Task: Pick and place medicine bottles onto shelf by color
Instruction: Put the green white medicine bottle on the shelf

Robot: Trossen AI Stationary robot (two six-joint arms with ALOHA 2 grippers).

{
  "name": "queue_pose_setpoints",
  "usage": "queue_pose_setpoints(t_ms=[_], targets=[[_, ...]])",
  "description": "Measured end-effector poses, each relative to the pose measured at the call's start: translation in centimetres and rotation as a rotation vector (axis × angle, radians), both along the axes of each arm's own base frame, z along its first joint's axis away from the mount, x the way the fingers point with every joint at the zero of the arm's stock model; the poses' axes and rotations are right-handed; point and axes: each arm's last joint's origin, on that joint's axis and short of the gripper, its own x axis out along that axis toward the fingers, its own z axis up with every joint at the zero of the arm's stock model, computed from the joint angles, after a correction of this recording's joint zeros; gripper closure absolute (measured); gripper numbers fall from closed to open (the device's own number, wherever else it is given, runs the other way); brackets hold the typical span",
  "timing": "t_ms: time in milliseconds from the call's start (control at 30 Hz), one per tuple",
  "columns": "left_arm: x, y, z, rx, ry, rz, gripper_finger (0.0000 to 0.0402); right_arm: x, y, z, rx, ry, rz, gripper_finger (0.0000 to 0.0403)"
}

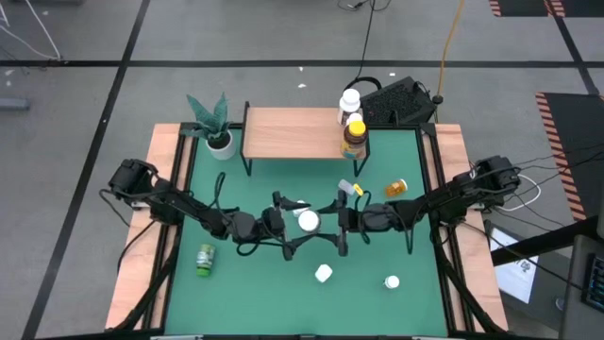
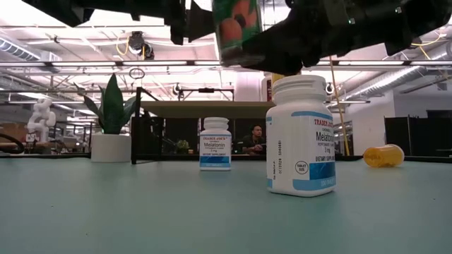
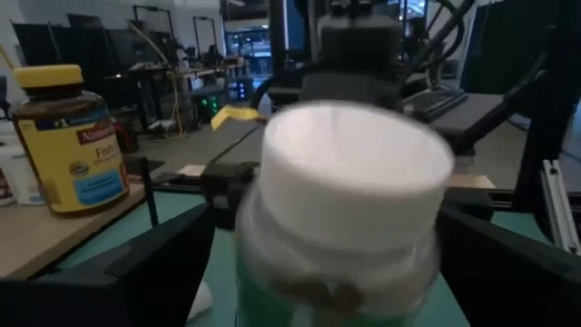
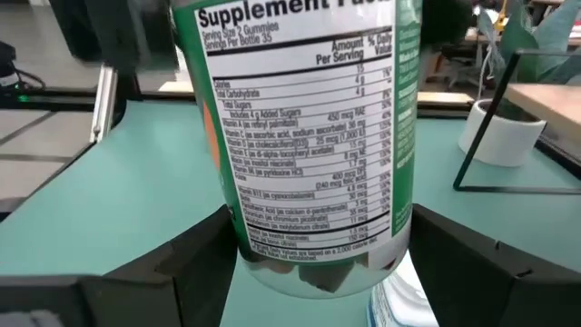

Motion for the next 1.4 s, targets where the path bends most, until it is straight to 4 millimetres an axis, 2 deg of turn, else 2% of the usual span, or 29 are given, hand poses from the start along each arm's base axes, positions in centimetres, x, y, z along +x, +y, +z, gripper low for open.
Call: queue_pose_setpoints(t_ms=[500,833,933,1067,1233,1400], targets=[[-0.3,-0.4,0.9,0.082,-0.041,-0.024,0.0076,0.0,-0.3,-0.3,0.005,0.036,0.020,0.0123],[-0.3,-0.4,0.8,0.068,-0.036,-0.021,0.0168,0.0,-0.2,-0.3,0.022,0.030,0.031,0.0122],[-0.3,-0.4,0.8,0.063,-0.037,-0.022,0.0170,0.0,-0.3,-0.3,0.033,0.035,0.029,0.0115],[-0.3,-0.3,0.8,0.072,-0.035,0.006,0.0162,-0.1,-0.6,-0.2,0.066,0.050,0.014,0.0080],[-0.5,1.4,2.0,0.132,-0.040,0.109,0.0158,-1.6,-1.2,1.6,0.058,0.095,-0.007,0.0022],[-0.8,5.5,3.6,0.163,-0.005,0.200,0.0170,-5.1,-1.8,5.0,0.118,0.119,-0.014,0.0007]])
